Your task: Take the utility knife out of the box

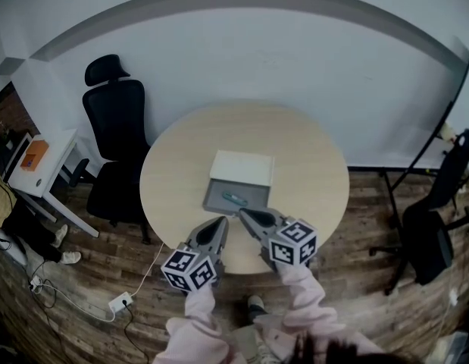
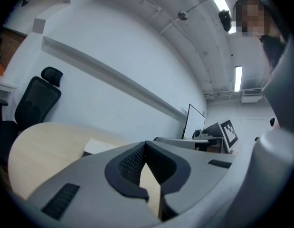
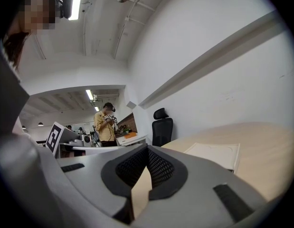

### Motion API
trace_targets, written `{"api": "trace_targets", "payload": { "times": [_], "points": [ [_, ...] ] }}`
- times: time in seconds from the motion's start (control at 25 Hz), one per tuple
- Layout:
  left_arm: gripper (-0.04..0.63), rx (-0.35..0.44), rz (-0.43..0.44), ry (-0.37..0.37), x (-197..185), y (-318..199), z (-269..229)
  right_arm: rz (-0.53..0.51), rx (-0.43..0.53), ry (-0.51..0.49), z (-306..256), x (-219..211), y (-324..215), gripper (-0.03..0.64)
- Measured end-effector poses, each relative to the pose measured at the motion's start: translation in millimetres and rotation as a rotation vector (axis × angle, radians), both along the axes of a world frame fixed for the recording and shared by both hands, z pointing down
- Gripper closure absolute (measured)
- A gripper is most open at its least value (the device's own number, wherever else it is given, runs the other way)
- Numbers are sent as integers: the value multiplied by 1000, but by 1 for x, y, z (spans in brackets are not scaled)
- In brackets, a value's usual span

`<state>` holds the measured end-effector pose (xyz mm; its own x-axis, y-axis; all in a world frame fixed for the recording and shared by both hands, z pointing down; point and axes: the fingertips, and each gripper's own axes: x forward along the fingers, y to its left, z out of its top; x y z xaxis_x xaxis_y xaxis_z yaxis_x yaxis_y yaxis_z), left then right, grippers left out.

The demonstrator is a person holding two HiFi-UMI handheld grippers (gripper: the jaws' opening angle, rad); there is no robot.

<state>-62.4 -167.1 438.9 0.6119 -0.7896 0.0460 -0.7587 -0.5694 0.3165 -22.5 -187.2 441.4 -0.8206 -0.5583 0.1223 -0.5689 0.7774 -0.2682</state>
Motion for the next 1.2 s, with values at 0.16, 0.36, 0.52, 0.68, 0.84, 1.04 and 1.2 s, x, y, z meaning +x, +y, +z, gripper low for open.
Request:
{"api": "trace_targets", "payload": {
  "times": [0.16, 0.36, 0.52, 0.68, 0.84, 1.04, 1.2],
  "points": [
    [591, -15, 4, 6, 7, -11, 4, 3, -15, 0, 5, 7, -12, 618],
    [591, -28, -4, 6, 8, -26, 7, -6, -28, 1, 8, 9, -26, 618],
    [591, -35, -8, 0, 9, -35, 9, -11, -35, -1, 8, 9, -36, 618],
    [591, -37, -13, -3, 12, -46, 10, -29, -33, 2, 7, 11, -47, 618],
    [591, -39, -30, -4, 9, -56, 10, -47, -35, 5, 7, 10, -59, 618],
    [591, -35, -58, -3, 4, -67, 10, -87, -28, 21, 8, 4, -70, 618],
    [591, -47, -74, -3, 3, -72, 16, -103, -49, 22, 11, 2, -77, 618]
  ]
}}
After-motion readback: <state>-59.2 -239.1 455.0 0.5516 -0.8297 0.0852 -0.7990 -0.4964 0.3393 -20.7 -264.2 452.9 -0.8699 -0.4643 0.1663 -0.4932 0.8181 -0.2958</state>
